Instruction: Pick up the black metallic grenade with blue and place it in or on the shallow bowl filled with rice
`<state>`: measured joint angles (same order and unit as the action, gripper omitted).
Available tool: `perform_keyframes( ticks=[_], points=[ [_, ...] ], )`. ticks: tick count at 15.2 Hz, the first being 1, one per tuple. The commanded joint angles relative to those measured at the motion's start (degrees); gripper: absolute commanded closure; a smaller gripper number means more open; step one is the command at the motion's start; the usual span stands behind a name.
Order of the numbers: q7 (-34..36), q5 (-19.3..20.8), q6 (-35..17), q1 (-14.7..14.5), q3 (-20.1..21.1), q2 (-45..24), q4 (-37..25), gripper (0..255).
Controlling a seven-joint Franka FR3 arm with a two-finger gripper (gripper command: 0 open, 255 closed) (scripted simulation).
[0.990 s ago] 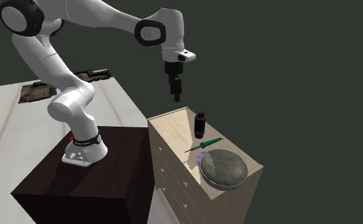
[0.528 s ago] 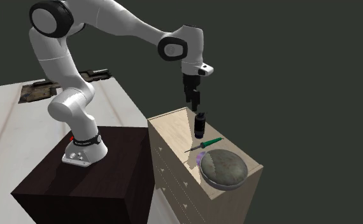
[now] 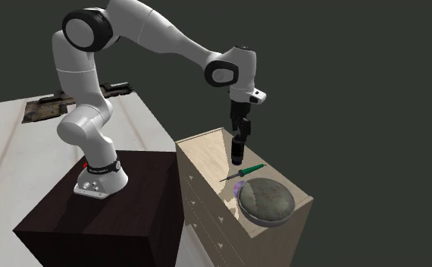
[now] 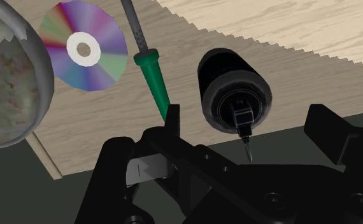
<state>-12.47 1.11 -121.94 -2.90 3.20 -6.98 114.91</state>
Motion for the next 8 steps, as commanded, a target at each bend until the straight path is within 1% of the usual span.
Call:
perform_keyframes(
  ticks=[1, 4, 8],
  points=[
    [0.0, 0.0, -1.5, 0.0, 0.0, -0.9, 0.6, 0],
    [0.1, 0.1, -3.4, 0.0, 0.0, -1.8, 1.6, 0],
    [0.1, 0.1, -3.4, 0.0, 0.0, -1.8, 1.6, 0]
  ],
)
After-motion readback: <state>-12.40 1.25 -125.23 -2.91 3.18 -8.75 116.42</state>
